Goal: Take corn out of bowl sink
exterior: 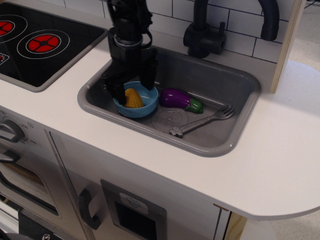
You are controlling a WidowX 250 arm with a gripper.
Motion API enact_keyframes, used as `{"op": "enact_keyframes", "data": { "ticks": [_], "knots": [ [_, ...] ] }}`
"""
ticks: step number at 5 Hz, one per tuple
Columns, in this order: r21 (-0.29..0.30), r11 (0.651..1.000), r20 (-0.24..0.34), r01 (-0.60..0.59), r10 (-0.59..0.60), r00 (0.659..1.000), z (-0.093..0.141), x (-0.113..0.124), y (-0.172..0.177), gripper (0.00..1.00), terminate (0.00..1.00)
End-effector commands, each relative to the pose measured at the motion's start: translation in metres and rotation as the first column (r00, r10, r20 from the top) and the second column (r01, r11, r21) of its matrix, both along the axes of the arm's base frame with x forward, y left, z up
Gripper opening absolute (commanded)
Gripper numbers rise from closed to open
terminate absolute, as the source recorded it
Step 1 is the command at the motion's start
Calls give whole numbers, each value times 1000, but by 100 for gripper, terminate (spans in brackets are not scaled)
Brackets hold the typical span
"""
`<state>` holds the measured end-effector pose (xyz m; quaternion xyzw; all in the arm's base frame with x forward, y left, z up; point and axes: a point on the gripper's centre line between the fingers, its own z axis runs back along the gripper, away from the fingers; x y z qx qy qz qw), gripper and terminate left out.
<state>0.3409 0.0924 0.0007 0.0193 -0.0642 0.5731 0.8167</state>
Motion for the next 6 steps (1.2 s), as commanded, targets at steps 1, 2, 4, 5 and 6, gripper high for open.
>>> {"op": "enact_keyframes", "data": {
  "ticks": [1, 2, 4, 5, 6],
  "knots": [
    [28, 999, 69, -30, 28, 997, 14, 6, 3, 0, 0],
    [32, 998, 58, -50, 48, 997, 18, 5, 7, 0, 0],
    [0, 998, 44, -57, 57, 997, 45, 2, 11, 0, 0],
    [-49, 998, 74, -45, 49, 996, 74, 3, -1, 0, 0],
    [-88, 996, 65, 1, 5, 998, 89, 2, -22, 0, 0]
  ]
}}
